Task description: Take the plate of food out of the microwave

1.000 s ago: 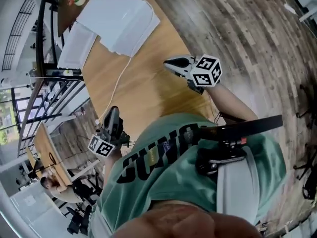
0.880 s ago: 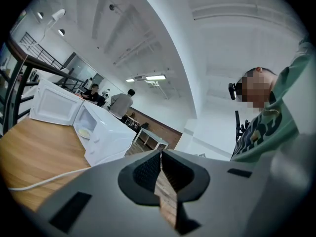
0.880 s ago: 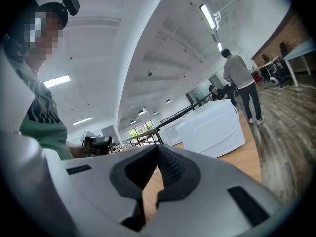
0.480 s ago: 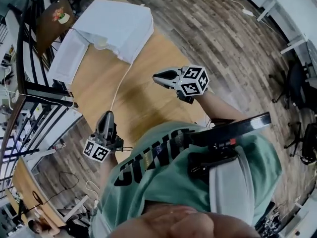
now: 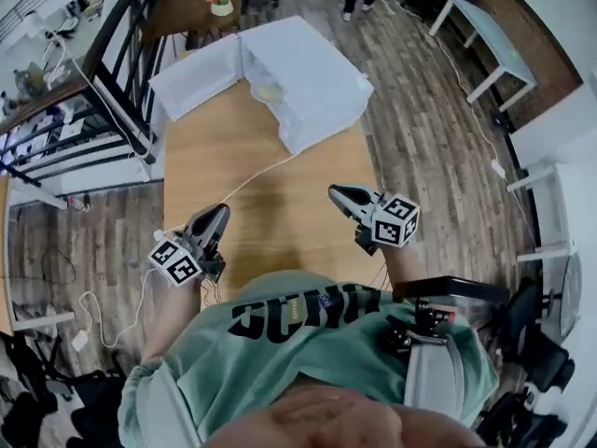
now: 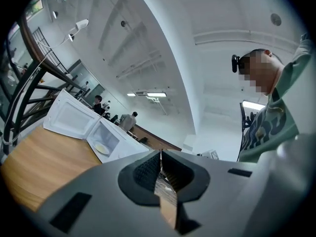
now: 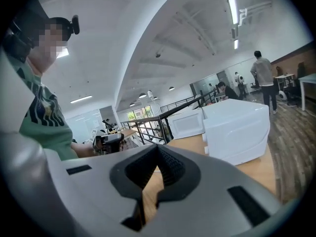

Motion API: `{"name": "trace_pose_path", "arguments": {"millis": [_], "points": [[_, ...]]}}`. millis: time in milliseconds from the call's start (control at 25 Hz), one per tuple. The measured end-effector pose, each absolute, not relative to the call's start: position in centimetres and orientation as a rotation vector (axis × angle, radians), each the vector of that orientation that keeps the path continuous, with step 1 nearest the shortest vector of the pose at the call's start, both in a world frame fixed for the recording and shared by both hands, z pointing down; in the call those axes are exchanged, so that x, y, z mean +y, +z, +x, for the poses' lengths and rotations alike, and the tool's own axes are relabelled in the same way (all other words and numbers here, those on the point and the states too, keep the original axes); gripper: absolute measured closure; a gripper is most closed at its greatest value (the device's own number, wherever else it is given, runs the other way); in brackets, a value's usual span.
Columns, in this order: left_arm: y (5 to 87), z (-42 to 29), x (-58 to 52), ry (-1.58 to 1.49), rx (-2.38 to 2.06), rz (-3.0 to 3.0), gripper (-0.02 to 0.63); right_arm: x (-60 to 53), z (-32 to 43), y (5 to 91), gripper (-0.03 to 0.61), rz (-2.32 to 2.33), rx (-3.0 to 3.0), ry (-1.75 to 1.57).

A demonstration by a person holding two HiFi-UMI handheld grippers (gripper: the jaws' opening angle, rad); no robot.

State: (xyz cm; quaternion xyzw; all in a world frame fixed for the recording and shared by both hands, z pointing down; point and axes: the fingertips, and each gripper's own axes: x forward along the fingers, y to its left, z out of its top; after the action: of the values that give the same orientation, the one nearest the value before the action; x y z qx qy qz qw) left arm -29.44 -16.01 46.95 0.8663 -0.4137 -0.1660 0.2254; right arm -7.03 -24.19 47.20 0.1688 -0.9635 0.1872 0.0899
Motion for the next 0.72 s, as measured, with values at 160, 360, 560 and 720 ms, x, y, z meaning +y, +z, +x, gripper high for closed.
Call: {"name": "trace_pose_path", "arguments": {"millis": [160, 360, 560, 720], "points": [[45.5, -29.1, -19.0, -0.466, -1.131, 2.369, 0.6, -27.4, -8.0, 47.4, 0.572, 0.489, -2.892, 0.507], [45.7, -30.3, -22.6, -0.436, -1.194, 2.34, 0.6, -30.3, -10.0, 48.5, 0.572, 0.395, -2.938, 0.483], [45.7, -31.6, -26.1, -0.383, -1.251, 2.356, 0.6, -31.6, -8.2, 50.2, 0.572, 0.451, -2.947, 0.515], [46.0, -32.9, -29.0, -0.377, -1.258, 2.364, 0.6, -32.6, -7.4, 50.9, 0.572, 0.513, -2.927, 0.544]]}}
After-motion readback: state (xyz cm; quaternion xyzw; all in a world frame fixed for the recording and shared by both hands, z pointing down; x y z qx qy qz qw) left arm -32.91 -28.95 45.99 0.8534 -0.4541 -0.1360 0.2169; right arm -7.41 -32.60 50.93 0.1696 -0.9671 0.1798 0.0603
